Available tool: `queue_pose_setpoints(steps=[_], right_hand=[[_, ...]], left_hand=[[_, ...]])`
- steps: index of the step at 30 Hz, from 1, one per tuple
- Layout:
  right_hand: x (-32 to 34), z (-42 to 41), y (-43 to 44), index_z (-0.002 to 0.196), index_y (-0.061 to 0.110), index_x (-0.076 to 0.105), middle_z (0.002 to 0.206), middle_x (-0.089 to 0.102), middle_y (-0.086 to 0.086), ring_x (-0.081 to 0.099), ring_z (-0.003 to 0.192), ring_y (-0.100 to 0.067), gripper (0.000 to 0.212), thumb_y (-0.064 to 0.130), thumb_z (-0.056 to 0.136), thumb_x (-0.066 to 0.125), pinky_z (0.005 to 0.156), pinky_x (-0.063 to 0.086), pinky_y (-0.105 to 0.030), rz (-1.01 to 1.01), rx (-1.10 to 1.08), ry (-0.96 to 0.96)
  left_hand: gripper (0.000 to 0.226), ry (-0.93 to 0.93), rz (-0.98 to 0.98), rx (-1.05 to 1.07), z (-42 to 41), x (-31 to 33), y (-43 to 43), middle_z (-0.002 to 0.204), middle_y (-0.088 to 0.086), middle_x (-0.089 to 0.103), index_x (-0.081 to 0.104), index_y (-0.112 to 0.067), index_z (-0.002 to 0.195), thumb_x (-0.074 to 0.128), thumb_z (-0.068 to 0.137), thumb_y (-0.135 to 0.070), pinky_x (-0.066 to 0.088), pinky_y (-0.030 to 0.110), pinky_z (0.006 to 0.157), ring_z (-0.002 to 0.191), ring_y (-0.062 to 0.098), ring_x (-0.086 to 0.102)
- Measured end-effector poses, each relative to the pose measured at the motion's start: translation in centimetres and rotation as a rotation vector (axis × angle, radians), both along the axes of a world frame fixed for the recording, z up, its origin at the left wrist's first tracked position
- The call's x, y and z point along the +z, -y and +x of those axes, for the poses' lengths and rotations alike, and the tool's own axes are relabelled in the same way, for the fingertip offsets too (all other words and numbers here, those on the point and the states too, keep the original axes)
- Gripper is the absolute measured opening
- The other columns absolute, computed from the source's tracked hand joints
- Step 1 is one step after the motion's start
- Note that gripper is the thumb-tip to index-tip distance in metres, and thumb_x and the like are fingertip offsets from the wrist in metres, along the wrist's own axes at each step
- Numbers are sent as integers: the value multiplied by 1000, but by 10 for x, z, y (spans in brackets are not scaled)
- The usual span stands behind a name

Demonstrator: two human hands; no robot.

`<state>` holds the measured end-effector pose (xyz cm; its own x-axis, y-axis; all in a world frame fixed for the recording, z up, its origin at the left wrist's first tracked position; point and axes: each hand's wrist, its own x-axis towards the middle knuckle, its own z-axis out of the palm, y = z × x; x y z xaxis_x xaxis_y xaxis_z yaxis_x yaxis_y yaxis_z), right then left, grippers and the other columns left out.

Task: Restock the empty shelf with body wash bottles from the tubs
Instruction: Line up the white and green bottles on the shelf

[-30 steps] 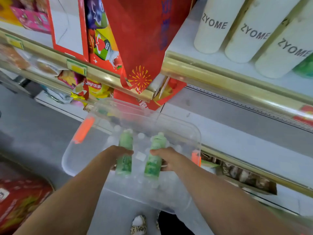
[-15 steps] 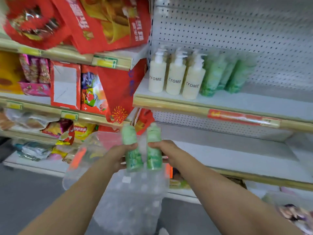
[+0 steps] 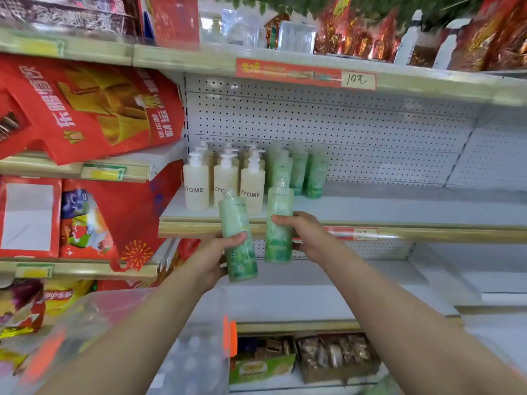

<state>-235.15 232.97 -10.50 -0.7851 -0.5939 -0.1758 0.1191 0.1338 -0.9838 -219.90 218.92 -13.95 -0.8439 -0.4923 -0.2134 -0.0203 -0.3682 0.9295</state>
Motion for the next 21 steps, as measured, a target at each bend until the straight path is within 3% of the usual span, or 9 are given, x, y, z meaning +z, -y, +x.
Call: queue_pose_setpoints(steps=[6, 10, 15, 21], right_hand=[[26, -92, -14, 126, 15, 58, 116, 72, -3, 70, 102, -21, 62, 19, 71, 87, 82, 56, -40, -86, -59, -83], [33, -146, -11, 128, 17, 53, 117, 68, -1, 67, 101, -18, 64, 16, 74, 86, 80, 55, -34, -79, -63, -171], [18, -201, 5, 130, 17, 55, 116, 70, -1, 68, 105, -20, 70, 16, 69, 90, 97, 54, -46, -14, 2, -240], [1, -239, 21, 123, 18, 55, 105, 68, 8, 65, 94, -6, 58, 11, 74, 86, 81, 54, -28, -17, 88, -315]], left_hand=[[69, -59, -8, -13, -60, 8, -8, 118, 11, 68, 54, -15, 127, 82, 65, -26, 53, 46, 86, 109, 30, 64], [70, -83, 4, 19, -103, 9, -16, 116, 10, 70, 54, -17, 128, 83, 64, -26, 53, 48, 88, 109, 30, 64], [66, -105, 17, 68, -149, 11, -24, 115, 10, 71, 55, -15, 126, 81, 66, -24, 52, 49, 92, 110, 30, 65], [61, -152, 24, 125, -182, 7, -28, 115, 9, 72, 56, -14, 127, 79, 71, -21, 50, 53, 98, 112, 29, 64]])
